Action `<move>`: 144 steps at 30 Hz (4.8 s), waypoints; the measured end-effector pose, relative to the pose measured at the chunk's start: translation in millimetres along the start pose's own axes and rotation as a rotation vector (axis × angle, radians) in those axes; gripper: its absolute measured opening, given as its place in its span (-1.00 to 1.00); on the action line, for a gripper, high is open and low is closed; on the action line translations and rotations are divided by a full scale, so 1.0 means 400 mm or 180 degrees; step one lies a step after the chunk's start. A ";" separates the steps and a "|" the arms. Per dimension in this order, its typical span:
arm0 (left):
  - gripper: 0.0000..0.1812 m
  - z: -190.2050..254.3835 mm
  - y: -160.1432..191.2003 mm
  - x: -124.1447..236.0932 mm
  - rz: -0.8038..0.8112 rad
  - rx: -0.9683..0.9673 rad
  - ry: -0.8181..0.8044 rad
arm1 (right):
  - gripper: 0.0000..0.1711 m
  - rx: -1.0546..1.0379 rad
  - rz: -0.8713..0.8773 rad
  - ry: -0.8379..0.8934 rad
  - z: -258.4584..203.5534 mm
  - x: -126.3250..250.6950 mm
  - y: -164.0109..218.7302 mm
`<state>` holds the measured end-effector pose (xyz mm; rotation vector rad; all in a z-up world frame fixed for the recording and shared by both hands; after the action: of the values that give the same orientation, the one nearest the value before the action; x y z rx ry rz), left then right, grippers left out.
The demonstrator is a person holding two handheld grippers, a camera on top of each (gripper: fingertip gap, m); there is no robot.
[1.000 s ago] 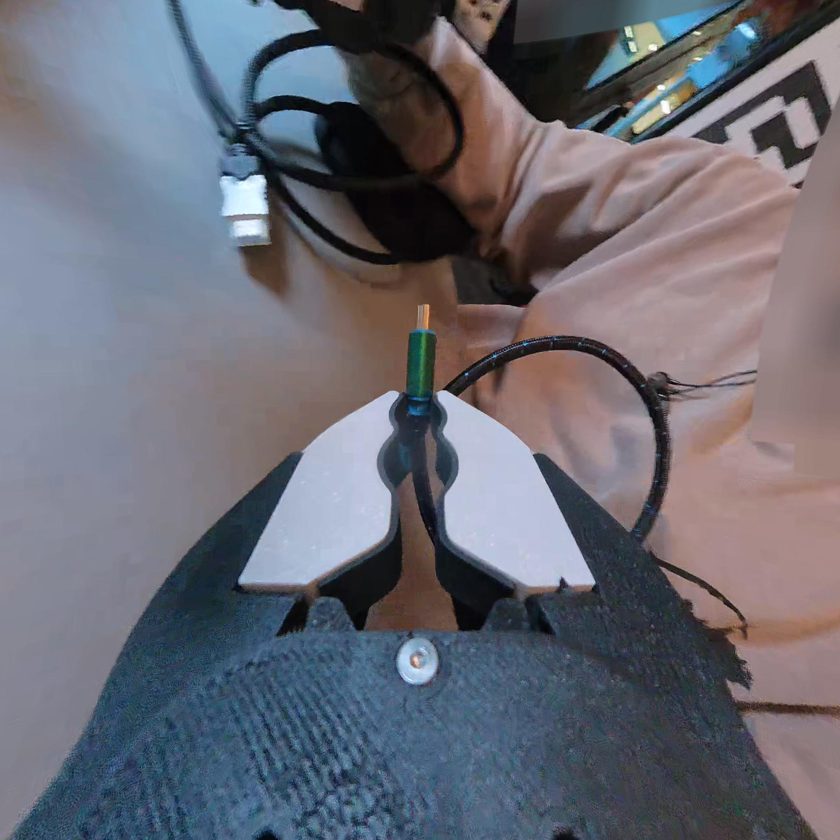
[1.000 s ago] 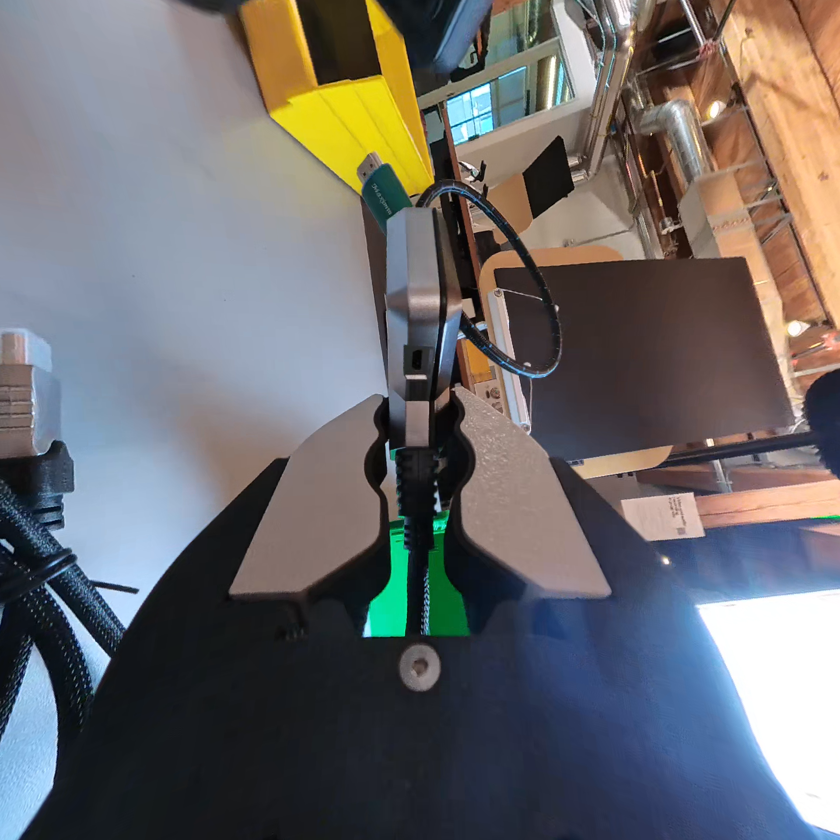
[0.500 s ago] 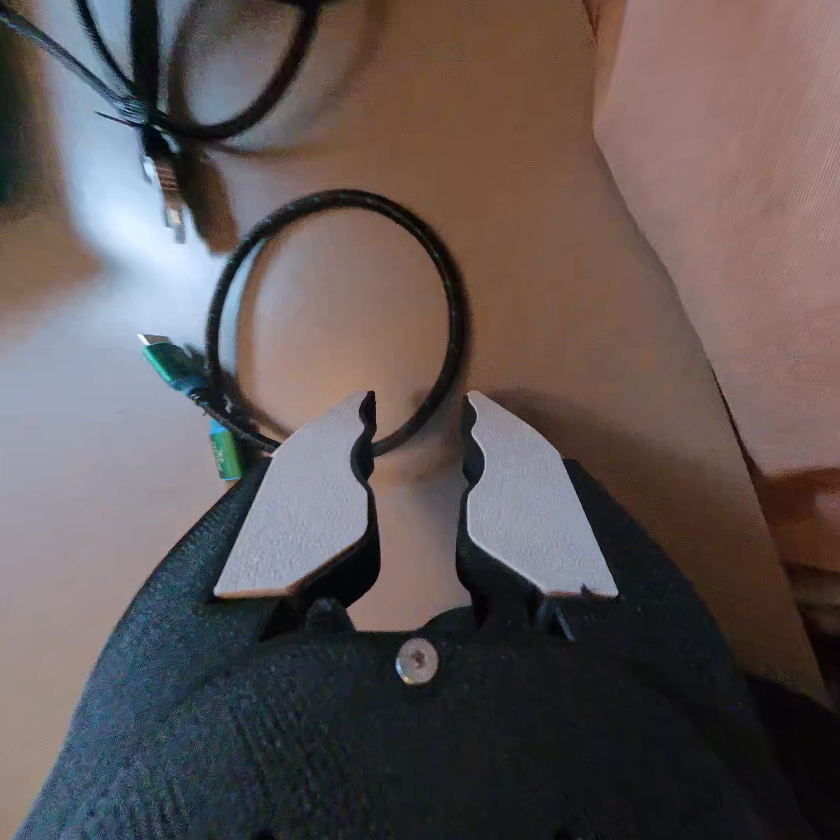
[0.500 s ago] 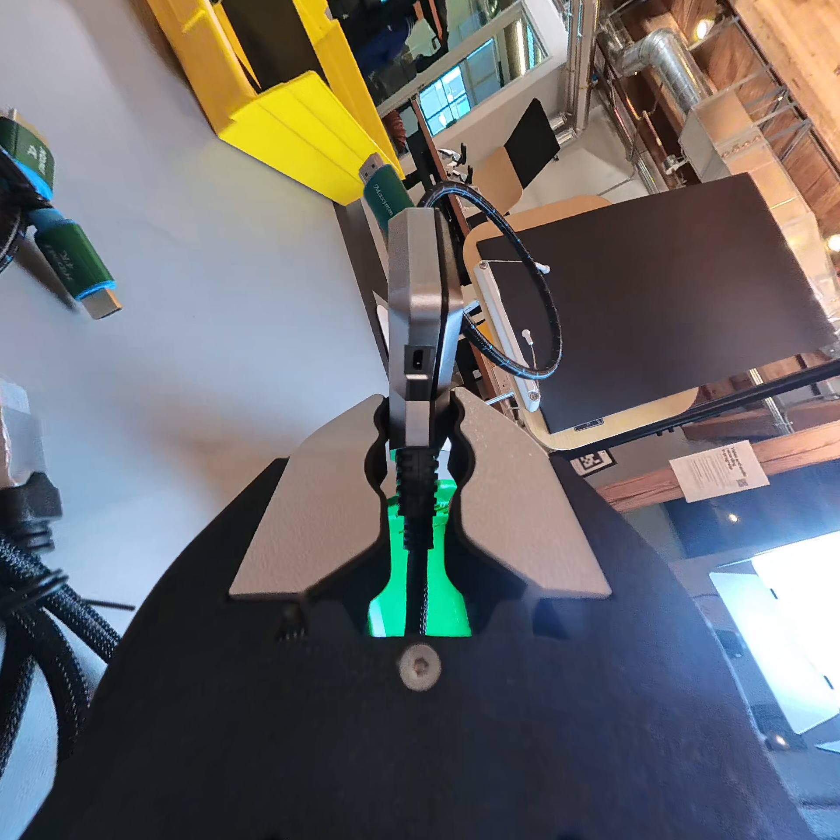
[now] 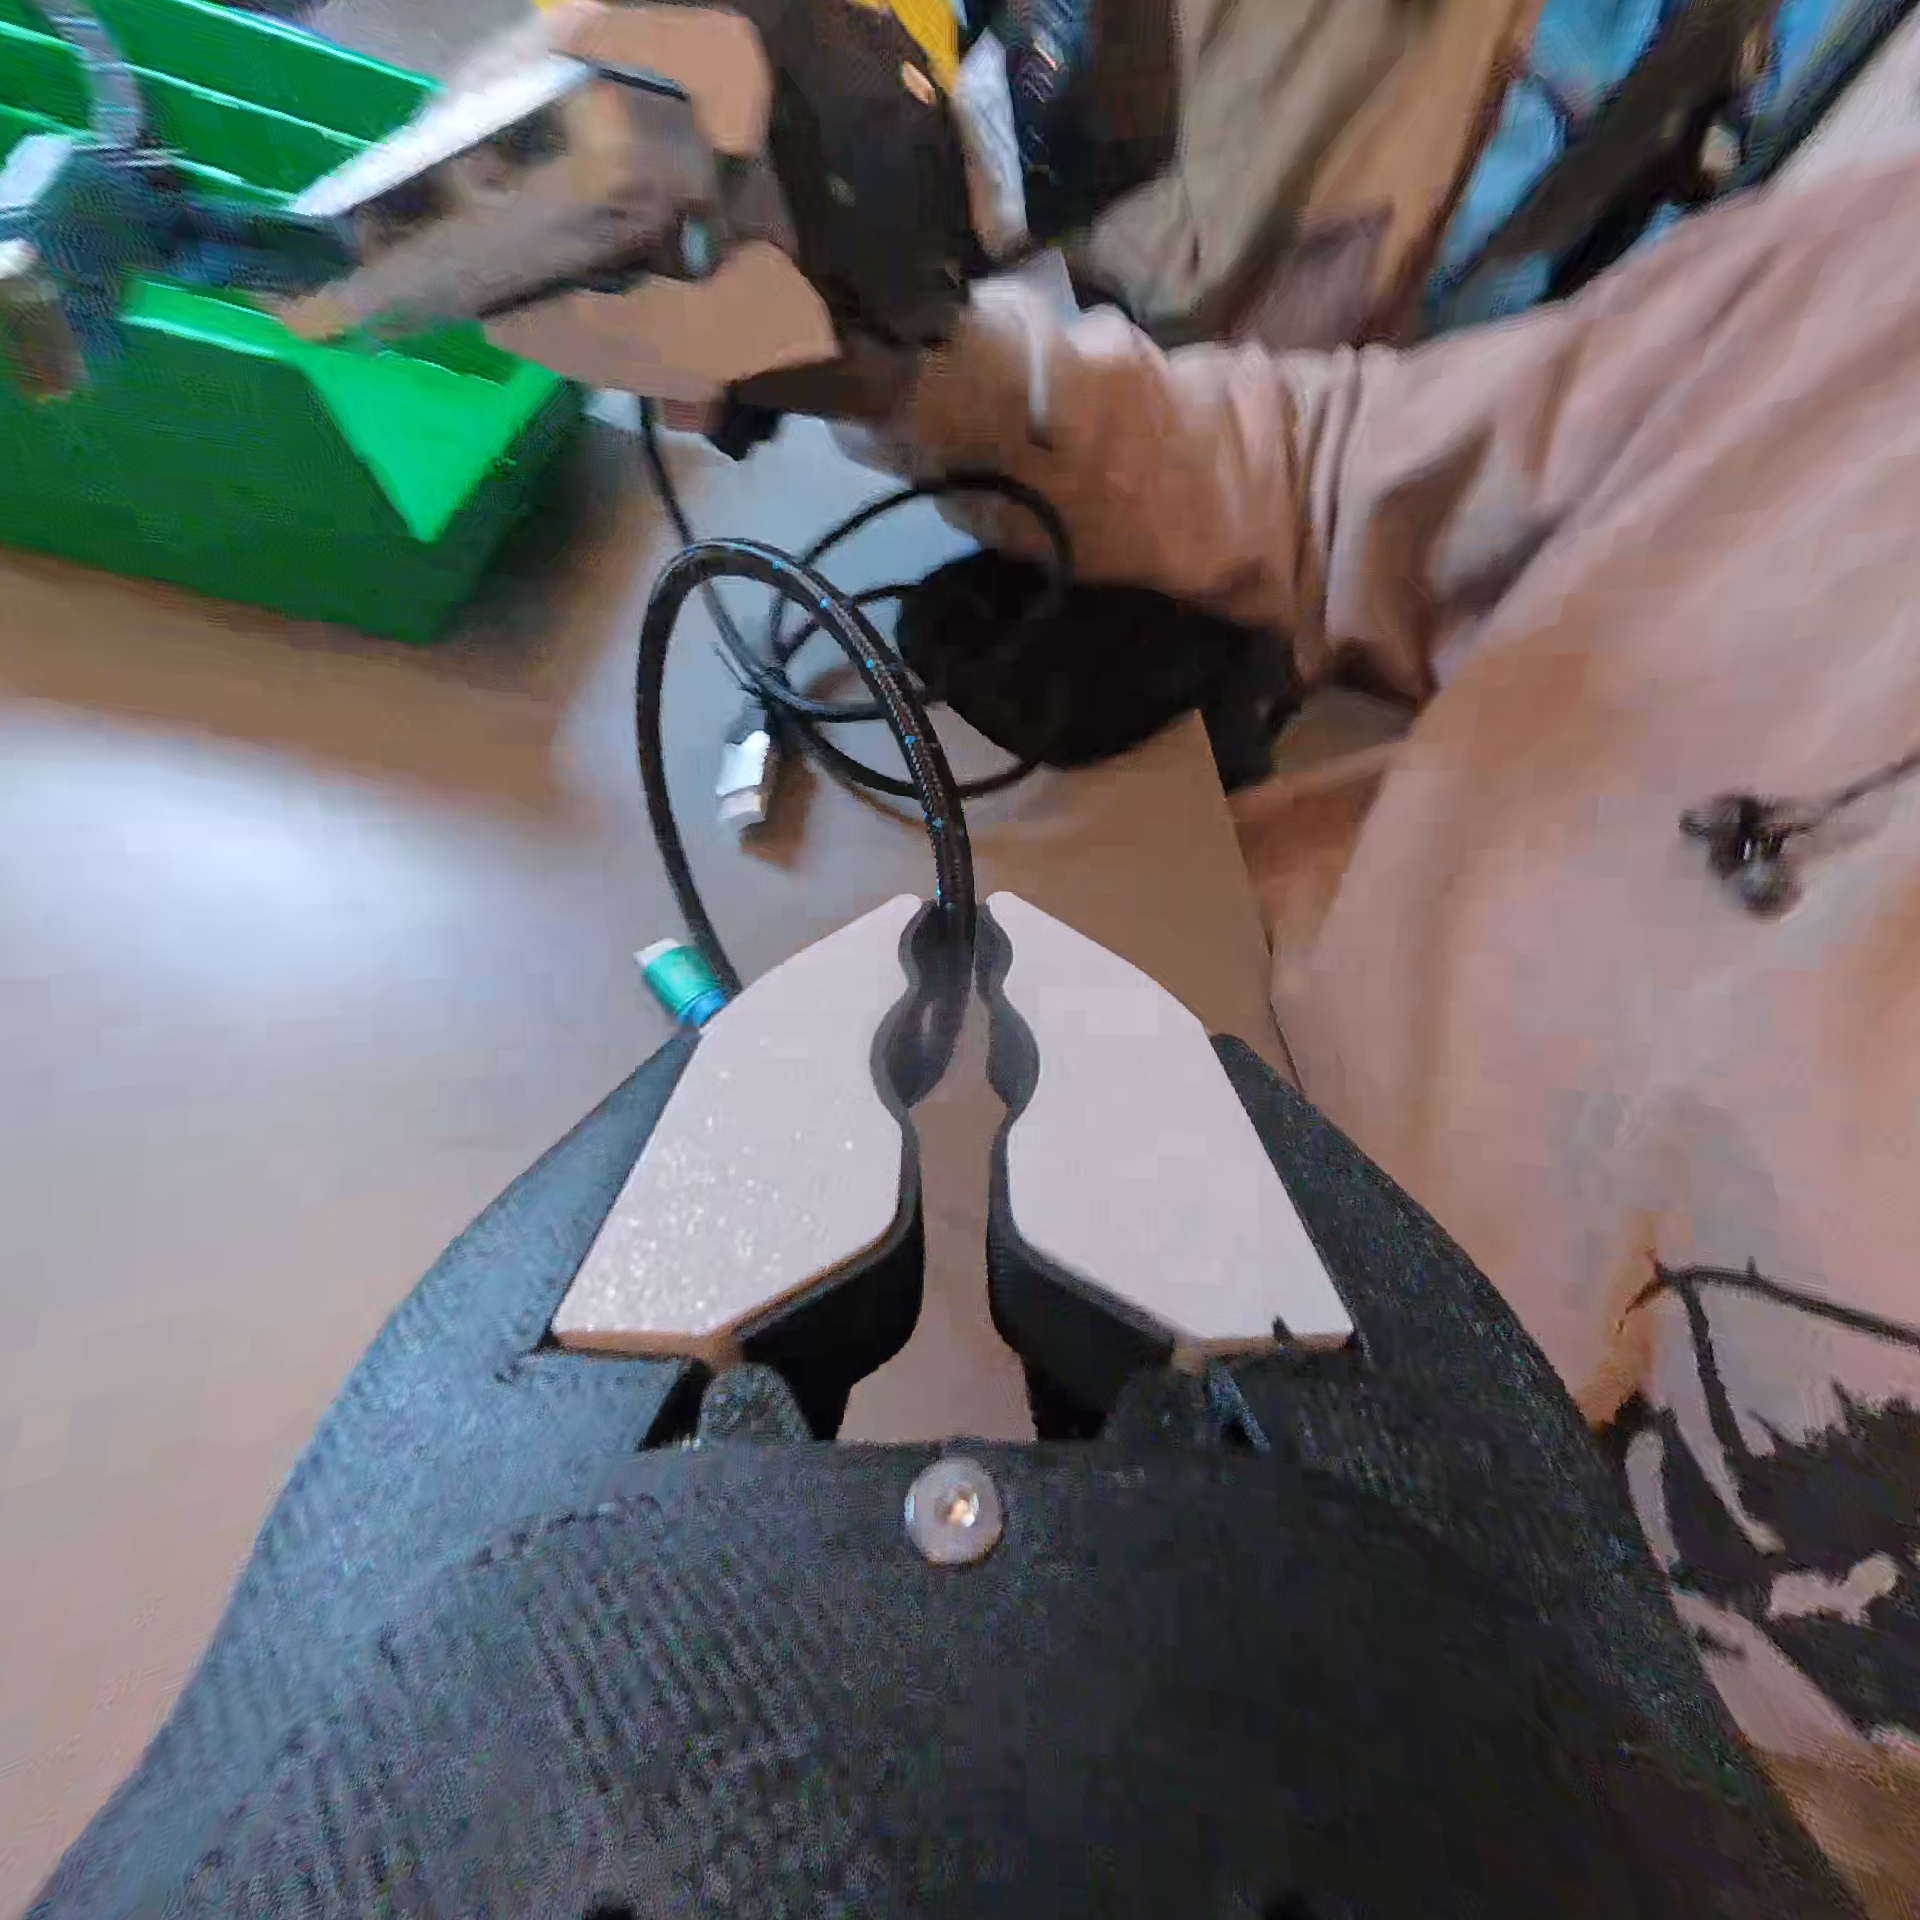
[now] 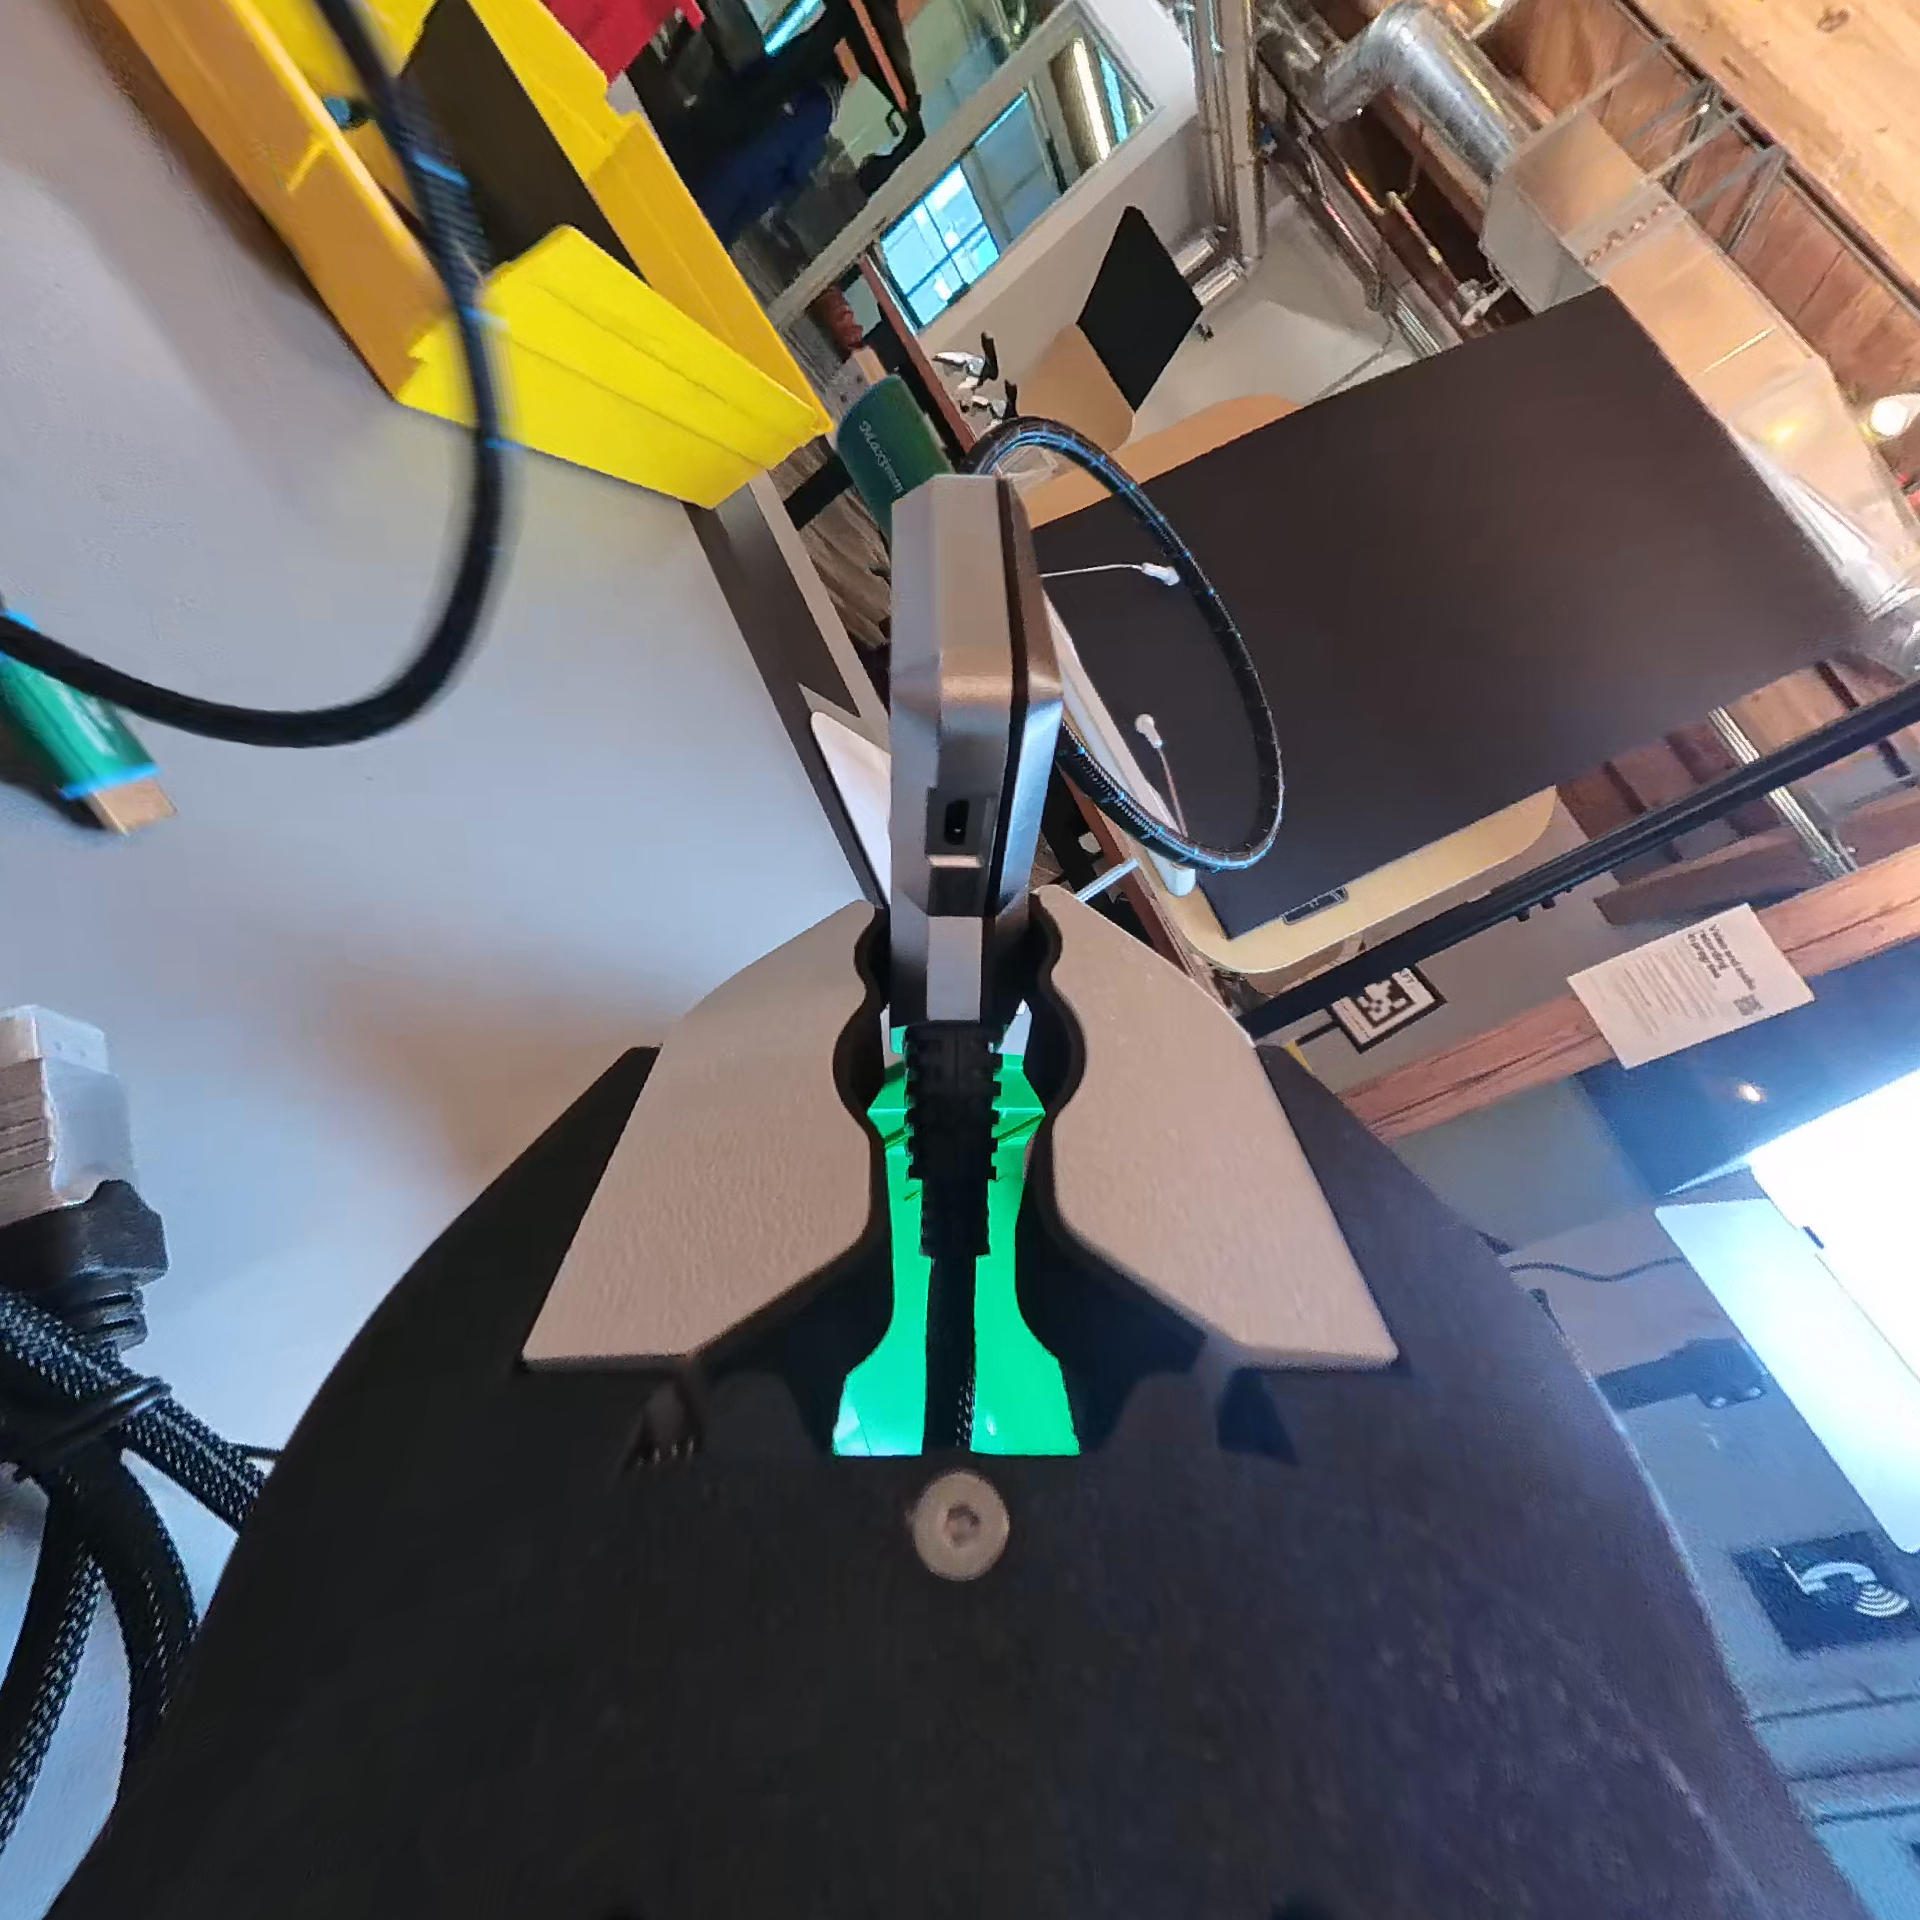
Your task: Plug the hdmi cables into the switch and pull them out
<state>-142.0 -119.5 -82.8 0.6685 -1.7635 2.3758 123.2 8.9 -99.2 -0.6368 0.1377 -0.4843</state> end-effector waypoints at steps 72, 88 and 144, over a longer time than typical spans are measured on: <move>-0.83 0.030 0.039 -0.114 -0.1466 -0.2324 -0.2944 | -0.73 0.0758 -0.0486 -0.0899 -0.201 -0.094 -0.113; -0.85 0.021 0.055 -0.140 -0.1716 -0.1938 -0.2818 | -0.73 0.0743 -0.1165 -0.1079 -0.231 -0.110 -0.113; -0.83 -0.067 -0.047 -0.088 -0.1711 -0.0643 -0.0953 | -0.74 -0.1264 -0.1214 -0.3328 -0.151 -0.176 -0.135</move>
<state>-111.5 -82.3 -86.8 1.3224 -1.6201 1.7867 23.8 -28.0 -116.7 -1.2437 -0.9120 -0.4365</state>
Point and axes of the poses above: each gripper's, where its closed fingertips meet, x back along the fingers, y out of its underside, z = x × y across the jaws, the point moved 9 cm from there along x, back along the fingers, and after that the axes turned 1 degree about -x, right-handed, at the moved point
